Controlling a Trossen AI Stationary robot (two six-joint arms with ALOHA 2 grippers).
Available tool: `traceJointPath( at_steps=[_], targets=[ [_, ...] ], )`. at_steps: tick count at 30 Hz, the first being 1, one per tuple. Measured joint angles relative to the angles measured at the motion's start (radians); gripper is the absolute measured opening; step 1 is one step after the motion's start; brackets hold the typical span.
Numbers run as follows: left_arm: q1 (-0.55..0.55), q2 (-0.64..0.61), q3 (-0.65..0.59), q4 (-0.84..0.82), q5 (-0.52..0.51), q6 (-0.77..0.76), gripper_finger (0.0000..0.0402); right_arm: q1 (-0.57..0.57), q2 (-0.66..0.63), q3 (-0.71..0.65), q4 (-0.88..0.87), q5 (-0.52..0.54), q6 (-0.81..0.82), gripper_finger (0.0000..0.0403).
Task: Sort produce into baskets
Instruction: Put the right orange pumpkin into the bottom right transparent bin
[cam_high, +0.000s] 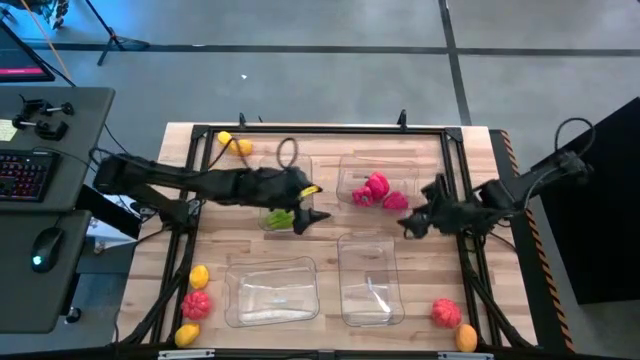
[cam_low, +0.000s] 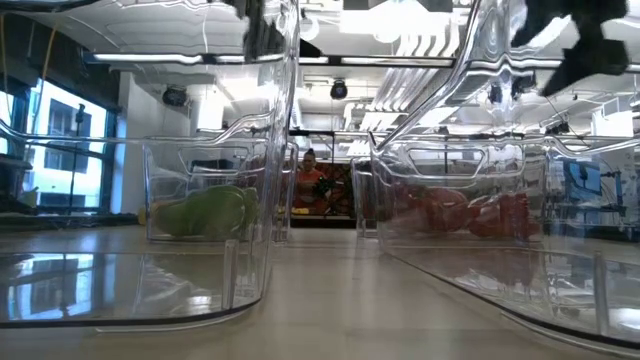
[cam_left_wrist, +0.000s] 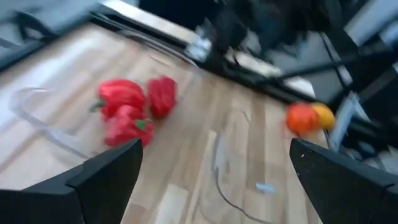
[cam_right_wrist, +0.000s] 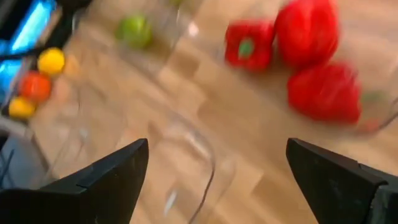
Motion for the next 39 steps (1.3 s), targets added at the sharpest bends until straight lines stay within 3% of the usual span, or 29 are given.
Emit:
traceJointPath(
  at_steps=[3, 12, 17, 21, 26, 31, 39],
  targets=[
    [-0.024, -0.055, -0.020, -0.007, -0.086, -0.038, 0.0394, 0.092, 0.044, 0.000, 0.008, -0.051, 0.088, 0.0369],
    [-0.023, -0.130, -0.020, -0.013, -0.148, -0.002, 0.0394, 0.364, 0.233, 0.000, -0.018, -0.423, 0.388, 0.0369],
    [-0.008, -0.131, -0.020, -0.014, -0.154, 0.033, 0.0394, 0.466, 0.331, 0.000, 0.076, -0.492, 0.562, 0.0369],
    [0.006, -0.131, -0.020, -0.013, -0.155, 0.041, 0.0394, 0.496, 0.386, 0.000, 0.095, -0.531, 0.543, 0.0369],
    [0.022, -0.131, -0.020, -0.013, -0.155, 0.041, 0.0394, 0.498, 0.450, 0.000, 0.087, -0.612, 0.643, 0.0369],
    [0.023, -0.131, -0.020, -0.014, -0.155, 0.041, 0.0394, 0.498, 0.531, 0.000, 0.161, -0.742, 0.606, 0.0369],
    [0.023, -0.131, -0.020, -0.014, -0.154, 0.041, 0.0394, 0.498, 0.668, 0.000, 0.185, -0.819, 0.599, 0.0369]
  ],
)
